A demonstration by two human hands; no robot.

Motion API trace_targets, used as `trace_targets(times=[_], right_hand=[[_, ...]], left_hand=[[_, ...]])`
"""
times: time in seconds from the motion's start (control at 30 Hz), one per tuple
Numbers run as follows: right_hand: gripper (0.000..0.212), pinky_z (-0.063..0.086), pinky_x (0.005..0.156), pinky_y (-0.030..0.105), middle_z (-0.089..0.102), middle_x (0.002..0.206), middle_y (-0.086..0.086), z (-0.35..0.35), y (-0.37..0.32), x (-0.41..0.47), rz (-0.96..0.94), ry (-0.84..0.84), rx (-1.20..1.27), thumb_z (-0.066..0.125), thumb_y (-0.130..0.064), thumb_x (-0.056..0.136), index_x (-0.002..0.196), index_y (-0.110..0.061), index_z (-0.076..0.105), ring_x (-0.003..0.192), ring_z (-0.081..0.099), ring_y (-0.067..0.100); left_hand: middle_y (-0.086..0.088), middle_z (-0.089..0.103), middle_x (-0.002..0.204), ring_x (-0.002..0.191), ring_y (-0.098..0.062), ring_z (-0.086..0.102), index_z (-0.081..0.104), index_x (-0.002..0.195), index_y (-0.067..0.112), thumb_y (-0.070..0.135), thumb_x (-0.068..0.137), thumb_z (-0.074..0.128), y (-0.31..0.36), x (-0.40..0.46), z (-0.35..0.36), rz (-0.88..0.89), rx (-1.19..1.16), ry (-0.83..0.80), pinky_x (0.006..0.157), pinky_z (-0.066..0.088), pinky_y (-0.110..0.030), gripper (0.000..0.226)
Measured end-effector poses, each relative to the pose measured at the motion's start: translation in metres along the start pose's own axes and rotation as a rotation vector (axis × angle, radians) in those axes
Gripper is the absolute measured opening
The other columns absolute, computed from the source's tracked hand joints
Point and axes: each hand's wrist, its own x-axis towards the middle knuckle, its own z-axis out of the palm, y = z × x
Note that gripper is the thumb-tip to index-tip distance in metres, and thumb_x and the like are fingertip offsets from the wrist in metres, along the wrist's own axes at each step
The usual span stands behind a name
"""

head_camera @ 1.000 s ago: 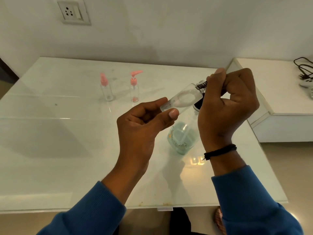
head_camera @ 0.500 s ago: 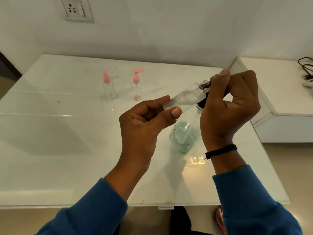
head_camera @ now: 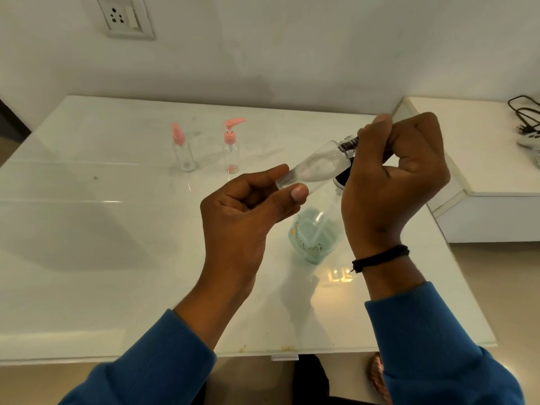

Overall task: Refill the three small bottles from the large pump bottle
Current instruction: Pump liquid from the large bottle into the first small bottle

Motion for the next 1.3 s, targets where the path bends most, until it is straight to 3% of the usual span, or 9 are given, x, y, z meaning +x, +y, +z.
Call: trace_targets(times=[0.17, 0.3, 0.7, 0.87, 1.03, 1.17, 1.3], right_hand=[[0.039, 0.033, 0.055, 0.026, 0.046, 0.062, 0.015, 0.0, 0.001, -0.0047, 0.01, 0.008, 0.011, 0.061, 0.003, 0.095, 0.056, 0.003, 0.053, 0.062, 0.038, 0.012], [0.04, 0.033, 0.055, 0.033, 0.047, 0.061, 0.017, -0.0006, -0.0005, -0.0021, 0.007, 0.0, 0.005, 0.061, 0.001, 0.095, 0.055, 0.003, 0.052, 0.057, 0.038, 0.015], [0.041, 0.034, 0.054, 0.036, 0.048, 0.062, 0.017, 0.0003, -0.0011, 0.0021, 0.002, -0.012, -0.02, 0.061, -0.002, 0.095, 0.056, 0.003, 0.051, 0.057, 0.037, 0.016], [0.039, 0.033, 0.055, 0.026, 0.047, 0.063, 0.016, -0.0004, 0.0, -0.0029, 0.012, -0.002, 0.008, 0.061, 0.003, 0.095, 0.057, 0.004, 0.054, 0.063, 0.039, 0.012], [0.041, 0.034, 0.054, 0.033, 0.047, 0.062, 0.017, 0.0007, -0.0018, 0.0005, -0.003, -0.01, -0.018, 0.061, -0.001, 0.095, 0.056, 0.003, 0.051, 0.058, 0.037, 0.015], [0.038, 0.031, 0.057, 0.017, 0.045, 0.064, 0.009, 0.0002, -0.0001, -0.0046, 0.003, -0.003, 0.006, 0.061, 0.004, 0.095, 0.057, 0.002, 0.054, 0.064, 0.04, 0.01], [0.039, 0.035, 0.054, 0.027, 0.048, 0.062, 0.016, 0.0002, -0.001, -0.0011, 0.007, -0.005, 0.003, 0.061, 0.0, 0.096, 0.058, 0.003, 0.054, 0.062, 0.039, 0.012]], left_hand=[[-0.006, 0.079, 0.092, 0.088, -0.03, 0.077, 0.075, 0.105, 0.008, 0.017, 0.064, 0.081, -0.0008, -0.0002, 0.0006, 0.0, -0.012, 0.005, 0.077, 0.062, -0.032, 0.043], [-0.008, 0.079, 0.095, 0.089, -0.031, 0.076, 0.075, 0.105, 0.008, 0.017, 0.063, 0.082, -0.0003, -0.0006, 0.0, -0.009, -0.018, 0.005, 0.077, 0.062, -0.032, 0.044], [-0.006, 0.079, 0.094, 0.089, -0.03, 0.077, 0.075, 0.106, 0.008, 0.022, 0.062, 0.081, 0.0011, -0.0003, 0.0, -0.005, -0.007, 0.002, 0.078, 0.062, -0.034, 0.047], [-0.005, 0.079, 0.094, 0.089, -0.029, 0.077, 0.075, 0.106, 0.008, 0.021, 0.062, 0.081, 0.0007, -0.0003, 0.0001, 0.002, -0.002, 0.005, 0.078, 0.062, -0.033, 0.046], [-0.004, 0.079, 0.095, 0.089, -0.029, 0.077, 0.075, 0.106, 0.01, 0.021, 0.064, 0.081, 0.0021, 0.0003, -0.0013, 0.003, 0.006, -0.002, 0.078, 0.062, -0.033, 0.044], [-0.007, 0.079, 0.095, 0.091, -0.03, 0.076, 0.075, 0.105, 0.008, 0.019, 0.062, 0.082, 0.0011, -0.0001, -0.0009, 0.003, -0.003, 0.007, 0.078, 0.062, -0.034, 0.044], [-0.007, 0.079, 0.095, 0.09, -0.03, 0.076, 0.075, 0.105, 0.008, 0.022, 0.061, 0.082, 0.0021, -0.0004, -0.0009, -0.005, -0.002, 0.008, 0.079, 0.062, -0.034, 0.046]])
